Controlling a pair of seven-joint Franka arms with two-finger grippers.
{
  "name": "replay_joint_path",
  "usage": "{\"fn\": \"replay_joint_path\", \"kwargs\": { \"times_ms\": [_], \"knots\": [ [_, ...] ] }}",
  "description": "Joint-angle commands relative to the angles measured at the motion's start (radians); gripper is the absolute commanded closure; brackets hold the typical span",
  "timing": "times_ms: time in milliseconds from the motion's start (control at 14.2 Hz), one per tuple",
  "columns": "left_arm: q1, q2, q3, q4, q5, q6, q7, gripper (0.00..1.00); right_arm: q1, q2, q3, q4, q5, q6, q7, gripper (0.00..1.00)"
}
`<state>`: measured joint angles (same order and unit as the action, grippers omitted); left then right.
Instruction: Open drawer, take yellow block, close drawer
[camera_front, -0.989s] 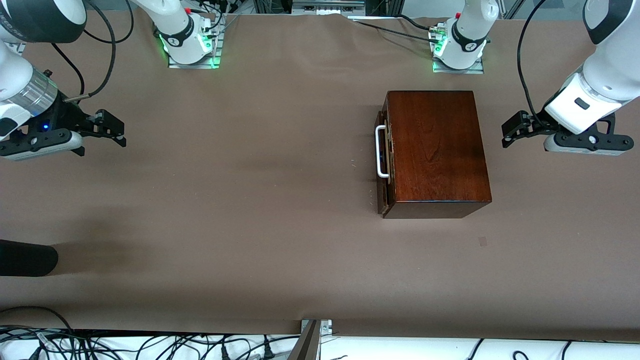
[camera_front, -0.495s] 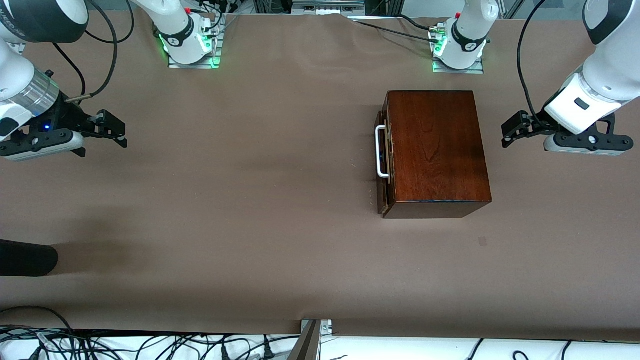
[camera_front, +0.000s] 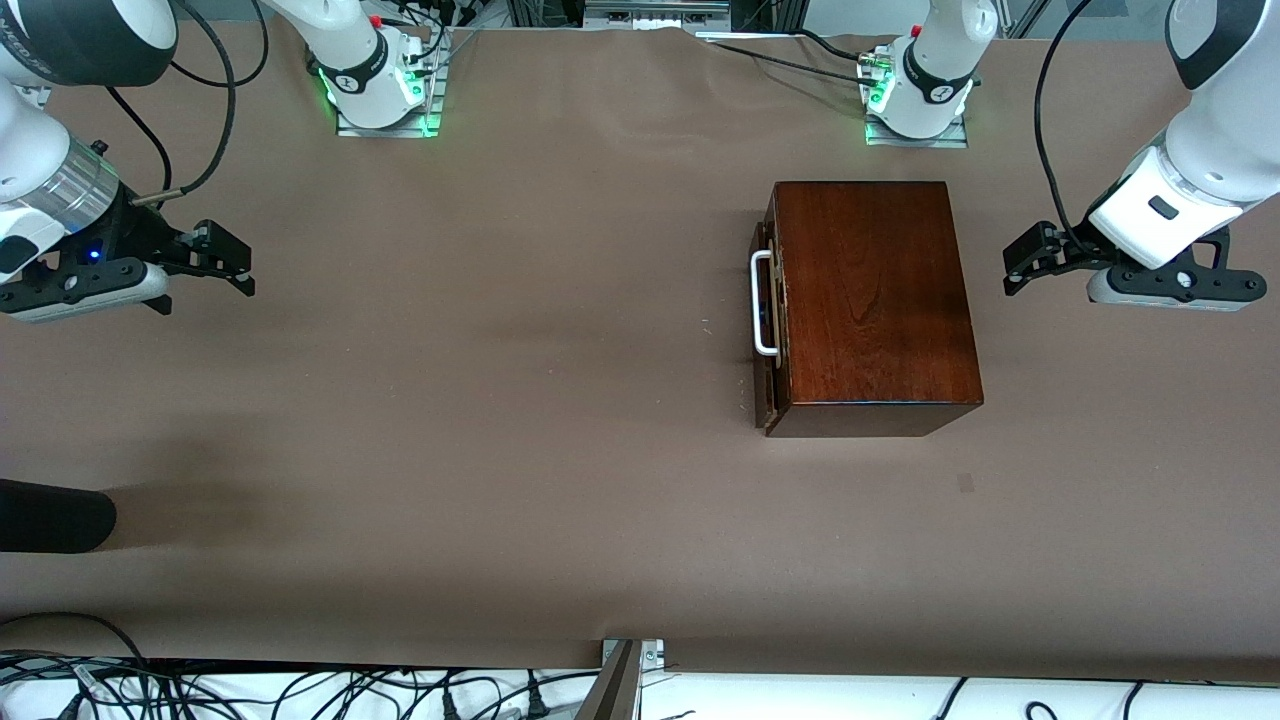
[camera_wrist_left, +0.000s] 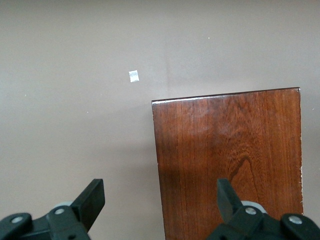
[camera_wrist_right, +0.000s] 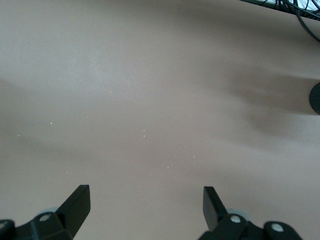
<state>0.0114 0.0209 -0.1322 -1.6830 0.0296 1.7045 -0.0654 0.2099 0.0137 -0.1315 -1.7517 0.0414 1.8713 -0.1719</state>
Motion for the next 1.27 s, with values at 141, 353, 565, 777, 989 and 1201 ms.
{"fn": "replay_joint_path", "kwargs": {
  "times_ms": [141, 353, 565, 777, 989, 1201],
  "knots": [
    [-0.005, 0.022, 0.0, 0.028, -0.004, -0.08, -0.008, 0.0, -0.001, 0.005, 0.006, 0.014, 0.0, 0.002, 0.009, 0.0],
    [-0.007, 0.027, 0.0, 0.029, -0.008, -0.137, -0.008, 0.0, -0.003, 0.003, 0.006, 0.014, 0.002, 0.003, 0.009, 0.0],
    [-0.051, 0.048, -0.042, 0.077, -0.022, -0.21, -0.027, 0.0, -0.001, 0.003, 0.007, 0.014, 0.002, 0.002, 0.009, 0.0],
    [-0.128, 0.109, -0.128, 0.138, -0.001, -0.224, -0.05, 0.0, -0.001, 0.003, 0.007, 0.014, 0.002, 0.0, 0.009, 0.0],
    [-0.243, 0.195, -0.133, 0.206, 0.035, -0.223, -0.221, 0.0, -0.001, 0.003, 0.007, 0.014, 0.002, 0.002, 0.009, 0.0],
    [-0.335, 0.289, -0.13, 0.232, 0.029, -0.192, -0.385, 0.0, -0.001, 0.003, 0.007, 0.014, 0.002, 0.002, 0.009, 0.0]
  ]
}}
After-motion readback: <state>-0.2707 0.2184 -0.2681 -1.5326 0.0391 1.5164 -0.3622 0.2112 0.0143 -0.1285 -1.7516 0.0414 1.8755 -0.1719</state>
